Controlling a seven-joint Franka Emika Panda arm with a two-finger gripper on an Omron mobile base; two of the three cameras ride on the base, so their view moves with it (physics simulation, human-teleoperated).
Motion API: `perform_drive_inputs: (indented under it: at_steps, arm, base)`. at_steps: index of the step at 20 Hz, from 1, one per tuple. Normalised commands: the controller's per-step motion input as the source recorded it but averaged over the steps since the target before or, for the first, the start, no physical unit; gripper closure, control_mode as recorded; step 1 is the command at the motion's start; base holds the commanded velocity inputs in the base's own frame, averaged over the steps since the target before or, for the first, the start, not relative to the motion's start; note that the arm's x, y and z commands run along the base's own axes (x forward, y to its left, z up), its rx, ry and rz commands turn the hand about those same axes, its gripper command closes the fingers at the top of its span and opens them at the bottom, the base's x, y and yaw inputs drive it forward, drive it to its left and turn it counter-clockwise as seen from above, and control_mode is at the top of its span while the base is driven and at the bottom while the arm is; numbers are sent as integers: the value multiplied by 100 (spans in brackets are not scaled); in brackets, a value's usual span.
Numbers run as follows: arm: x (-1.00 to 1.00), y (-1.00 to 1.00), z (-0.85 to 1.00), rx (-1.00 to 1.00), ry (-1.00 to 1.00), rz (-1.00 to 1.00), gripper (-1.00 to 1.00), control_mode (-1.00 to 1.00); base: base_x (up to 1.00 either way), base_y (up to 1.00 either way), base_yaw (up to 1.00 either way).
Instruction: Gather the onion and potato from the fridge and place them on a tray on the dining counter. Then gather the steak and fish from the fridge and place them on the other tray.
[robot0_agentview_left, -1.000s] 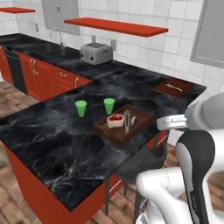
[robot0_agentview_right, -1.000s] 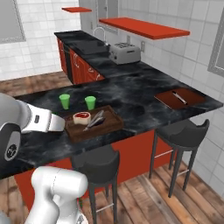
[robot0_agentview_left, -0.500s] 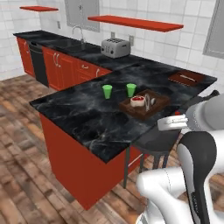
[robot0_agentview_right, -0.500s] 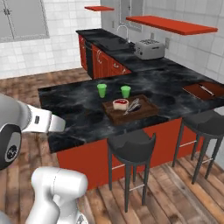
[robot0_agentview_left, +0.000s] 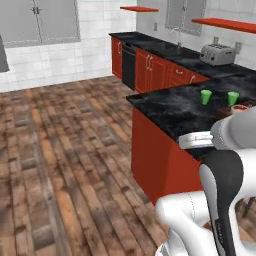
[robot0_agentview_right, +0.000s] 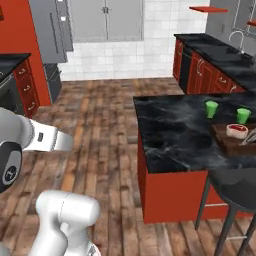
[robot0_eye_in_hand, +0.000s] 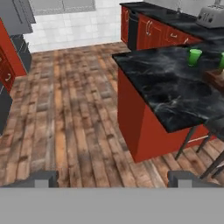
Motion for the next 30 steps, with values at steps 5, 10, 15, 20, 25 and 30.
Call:
perform_drive_inputs:
  at_steps: [5, 10, 15, 20, 25, 30]
  arm:
    - [0, 0, 0, 0, 0, 0, -100, 100]
    - [0, 0, 0, 0, 0, 0, -100, 100]
    - [0, 0, 0, 0, 0, 0, -100, 100]
    - [0, 0, 0, 0, 0, 0, -100, 100]
    - [0, 0, 0, 0, 0, 0, -100, 100]
    - [0, 0, 0, 0, 0, 0, -100, 100]
  base:
    - [41, 49, 66]
    - [100, 0, 24]
    - [100, 0, 10]
    - [100, 0, 8]
    - [100, -8, 9]
    - [100, -25, 9]
